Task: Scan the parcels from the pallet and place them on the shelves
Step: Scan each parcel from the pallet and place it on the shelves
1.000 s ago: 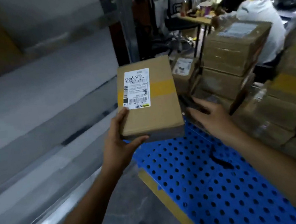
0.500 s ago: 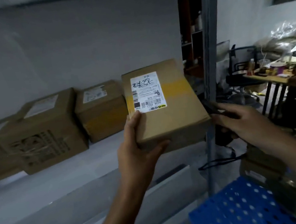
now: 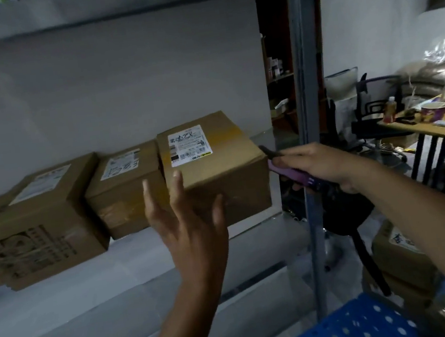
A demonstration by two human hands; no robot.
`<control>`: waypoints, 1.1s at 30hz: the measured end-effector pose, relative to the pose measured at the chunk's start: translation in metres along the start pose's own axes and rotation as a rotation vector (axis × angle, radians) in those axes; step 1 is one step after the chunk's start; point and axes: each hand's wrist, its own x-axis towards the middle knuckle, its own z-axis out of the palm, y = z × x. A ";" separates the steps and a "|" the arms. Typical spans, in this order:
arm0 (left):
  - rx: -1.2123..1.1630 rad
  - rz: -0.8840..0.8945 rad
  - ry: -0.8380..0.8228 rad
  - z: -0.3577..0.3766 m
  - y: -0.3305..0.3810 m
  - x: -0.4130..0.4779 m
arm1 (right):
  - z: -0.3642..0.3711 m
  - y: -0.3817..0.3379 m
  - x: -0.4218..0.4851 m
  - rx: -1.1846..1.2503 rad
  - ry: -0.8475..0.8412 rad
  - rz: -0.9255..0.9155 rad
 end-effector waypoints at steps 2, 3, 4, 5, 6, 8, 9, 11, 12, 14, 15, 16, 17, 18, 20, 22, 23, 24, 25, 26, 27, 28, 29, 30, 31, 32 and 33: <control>0.208 0.225 0.100 0.014 -0.002 -0.005 | -0.003 0.000 0.009 -0.015 -0.022 -0.024; 0.285 0.326 0.100 0.019 -0.003 -0.007 | -0.003 0.000 0.014 -0.015 -0.023 -0.029; 0.342 0.394 0.074 0.023 -0.004 -0.007 | -0.004 0.001 0.018 -0.009 -0.019 -0.029; 0.384 0.426 0.035 0.027 -0.007 -0.006 | -0.004 0.001 0.023 -0.002 -0.011 -0.027; 0.416 0.427 0.001 0.030 -0.010 -0.005 | -0.004 0.002 0.027 0.000 -0.004 -0.025; 0.470 0.400 -0.037 0.034 -0.015 -0.001 | -0.003 0.002 0.032 -0.011 -0.003 -0.029; 0.493 0.389 -0.056 0.035 -0.016 0.002 | -0.001 0.003 0.035 -0.013 -0.003 -0.030; 0.524 0.362 -0.102 0.038 -0.017 0.009 | 0.001 0.003 0.038 -0.015 0.009 -0.033; 0.531 0.333 -0.130 0.039 -0.018 0.013 | 0.001 0.004 0.037 -0.028 0.022 -0.039; 0.531 0.246 -0.208 0.040 -0.018 0.020 | 0.000 0.010 0.032 -0.061 0.070 -0.065; 0.531 0.212 -0.243 0.041 -0.018 0.023 | -0.001 0.015 0.027 -0.056 0.101 -0.079; 0.532 0.195 -0.264 0.042 -0.018 0.025 | -0.002 0.020 0.020 -0.039 0.128 -0.089; 0.530 0.188 -0.271 0.043 -0.019 0.026 | -0.003 0.027 0.012 -0.028 0.150 -0.095; 0.524 0.179 -0.271 0.044 -0.018 0.025 | -0.003 0.035 0.003 -0.024 0.171 -0.094; 0.476 0.146 -0.248 0.049 -0.014 0.016 | -0.002 0.055 -0.017 -0.053 0.214 -0.075; 0.343 0.188 -0.202 0.059 -0.010 -0.003 | -0.003 0.082 -0.037 -0.111 0.249 -0.018; 0.255 0.250 -0.196 0.067 -0.010 -0.018 | -0.004 0.096 -0.049 -0.133 0.263 0.014; 0.161 0.314 -0.215 0.075 -0.011 -0.034 | -0.005 0.109 -0.062 -0.150 0.276 0.045; 0.062 0.357 -0.257 0.084 -0.012 -0.053 | -0.005 0.121 -0.076 -0.161 0.287 0.073; -0.035 0.372 -0.318 0.095 -0.013 -0.072 | -0.004 0.133 -0.090 -0.168 0.295 0.106; -0.125 0.363 -0.392 0.107 -0.015 -0.093 | -0.003 0.145 -0.105 -0.174 0.303 0.144; -0.202 0.339 -0.476 0.120 -0.017 -0.115 | -0.002 0.158 -0.120 -0.186 0.319 0.182; -0.265 0.304 -0.573 0.134 -0.019 -0.138 | -0.001 0.172 -0.134 -0.201 0.346 0.218; -0.314 0.260 -0.682 0.147 -0.019 -0.159 | 0.001 0.186 -0.149 -0.213 0.380 0.257; -0.352 0.216 -0.800 0.161 -0.019 -0.178 | 0.002 0.198 -0.163 -0.219 0.416 0.297; -0.382 0.181 -0.915 0.175 -0.018 -0.195 | 0.003 0.210 -0.175 -0.224 0.446 0.341; -0.407 0.159 -1.014 0.188 -0.016 -0.211 | 0.004 0.220 -0.187 -0.235 0.469 0.383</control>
